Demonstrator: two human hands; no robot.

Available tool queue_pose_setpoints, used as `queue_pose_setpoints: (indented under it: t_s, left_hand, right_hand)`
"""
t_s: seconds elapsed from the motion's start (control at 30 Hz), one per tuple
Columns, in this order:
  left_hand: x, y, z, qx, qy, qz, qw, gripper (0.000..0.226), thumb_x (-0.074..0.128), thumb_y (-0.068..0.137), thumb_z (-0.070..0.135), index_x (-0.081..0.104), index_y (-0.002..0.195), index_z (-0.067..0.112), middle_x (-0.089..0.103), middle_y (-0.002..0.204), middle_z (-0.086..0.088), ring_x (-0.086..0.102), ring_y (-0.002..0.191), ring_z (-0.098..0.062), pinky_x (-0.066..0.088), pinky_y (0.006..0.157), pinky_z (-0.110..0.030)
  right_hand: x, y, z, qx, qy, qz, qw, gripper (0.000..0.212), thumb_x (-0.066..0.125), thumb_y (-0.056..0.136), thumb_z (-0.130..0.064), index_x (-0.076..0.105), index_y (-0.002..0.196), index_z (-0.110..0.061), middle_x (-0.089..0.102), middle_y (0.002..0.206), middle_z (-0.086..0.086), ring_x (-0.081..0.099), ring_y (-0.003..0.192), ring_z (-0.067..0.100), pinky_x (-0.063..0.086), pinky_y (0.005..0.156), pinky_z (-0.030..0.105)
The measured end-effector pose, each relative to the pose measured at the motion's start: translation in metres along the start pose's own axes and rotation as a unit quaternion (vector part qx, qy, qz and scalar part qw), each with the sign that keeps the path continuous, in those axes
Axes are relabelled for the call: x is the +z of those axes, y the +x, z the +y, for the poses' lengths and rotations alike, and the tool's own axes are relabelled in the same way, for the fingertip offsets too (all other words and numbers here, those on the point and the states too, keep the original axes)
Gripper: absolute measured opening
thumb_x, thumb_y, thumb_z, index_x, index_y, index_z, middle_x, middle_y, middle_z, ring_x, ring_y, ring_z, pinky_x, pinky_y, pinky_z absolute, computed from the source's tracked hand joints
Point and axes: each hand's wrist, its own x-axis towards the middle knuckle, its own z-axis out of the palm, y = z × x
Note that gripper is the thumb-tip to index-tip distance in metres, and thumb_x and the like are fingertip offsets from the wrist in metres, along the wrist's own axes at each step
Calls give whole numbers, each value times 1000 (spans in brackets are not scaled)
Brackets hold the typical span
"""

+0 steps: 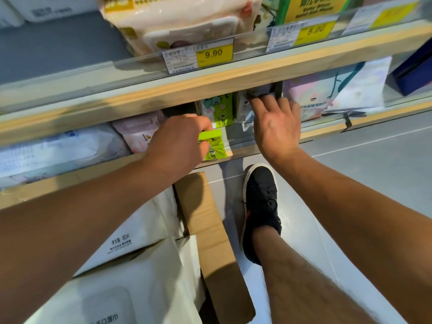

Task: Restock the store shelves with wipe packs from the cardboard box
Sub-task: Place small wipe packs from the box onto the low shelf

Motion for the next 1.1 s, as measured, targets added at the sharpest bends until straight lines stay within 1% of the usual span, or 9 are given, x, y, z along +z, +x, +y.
queue_pose_setpoints:
  t_s: [0.1, 0.23, 0.3, 0.4, 0.5, 0.6, 0.8, 0.93, 1.1]
  left_hand:
    - [0, 1, 4, -2, 4, -5, 1000, 25, 67, 80, 23, 65, 105, 22, 64, 100, -3, 59, 92, -27, 41, 72, -32]
    - [3, 2, 6, -11, 2, -13, 1000, 24, 65, 80, 23, 65, 104, 23, 64, 99, -3, 58, 92, -27, 46, 74, -34]
    - [6, 2, 8, -14, 0, -13, 1000, 23, 65, 81, 23, 64, 104, 22, 63, 99, -2, 58, 91, -26, 45, 73, -33]
    - [9, 3, 11, -16, 5, -8, 1000, 22, 64, 82, 22, 64, 104, 21, 64, 100, -3, 58, 90, -24, 40, 71, -30]
    - [11, 4, 15, -13, 8, -3, 1000, 21, 63, 82, 23, 65, 103, 20, 65, 101, -4, 58, 90, -25, 39, 71, -30]
    - [13, 5, 18, -11, 16, 12, 1000, 19, 63, 84, 22, 65, 102, 18, 66, 100, -6, 59, 91, -26, 39, 72, -30]
    - [23, 11, 28, -43, 0, 108, 993, 24, 57, 87, 13, 64, 110, 14, 64, 105, -8, 57, 100, -27, 46, 80, -37]
    - [47, 23, 31, -80, -21, 132, 988, 22, 57, 88, 10, 64, 109, 11, 64, 106, -9, 55, 101, -27, 44, 82, -35]
    - [72, 43, 21, -91, 10, 153, 984, 21, 62, 85, 14, 67, 105, 13, 67, 94, -12, 59, 88, -33, 45, 77, -37]
  right_hand:
    - [2, -1, 0, -8, 68, -63, 996, 63, 64, 73, -1, 48, 133, -10, 54, 125, 16, 54, 102, 38, 46, 81, 44]
    - [4, -7, -2, -1, 76, -148, 986, 78, 67, 70, -12, 33, 141, -12, 33, 144, 14, 36, 127, 35, 37, 105, 43]
    - [5, -11, -4, 25, 52, -130, 990, 79, 66, 71, -12, 32, 142, -14, 31, 144, 16, 38, 121, 37, 39, 101, 44]
    - [3, -13, -5, 42, 59, -125, 989, 79, 66, 74, -12, 30, 145, -15, 39, 131, 17, 44, 107, 35, 42, 90, 43]
    - [-3, -11, -1, 27, 130, -145, 981, 87, 72, 74, -24, 27, 146, -5, 35, 142, 18, 39, 125, 36, 36, 107, 42]
    - [-6, -11, 0, 12, 132, -171, 976, 93, 72, 77, -35, 21, 149, -7, 24, 153, 17, 24, 140, 34, 23, 117, 40]
    - [-6, -16, -4, 18, 122, -223, 967, 101, 71, 78, -36, 6, 154, -19, 2, 161, 13, 7, 147, 33, 13, 120, 41]
    - [-8, -22, -2, 25, 128, -217, 967, 105, 75, 75, -27, 6, 154, -23, -1, 162, 9, 7, 148, 32, 14, 120, 40]
    - [-8, -28, 0, 24, 133, -200, 970, 99, 75, 75, -29, 14, 153, -19, 2, 161, 8, 12, 146, 32, 17, 119, 40]
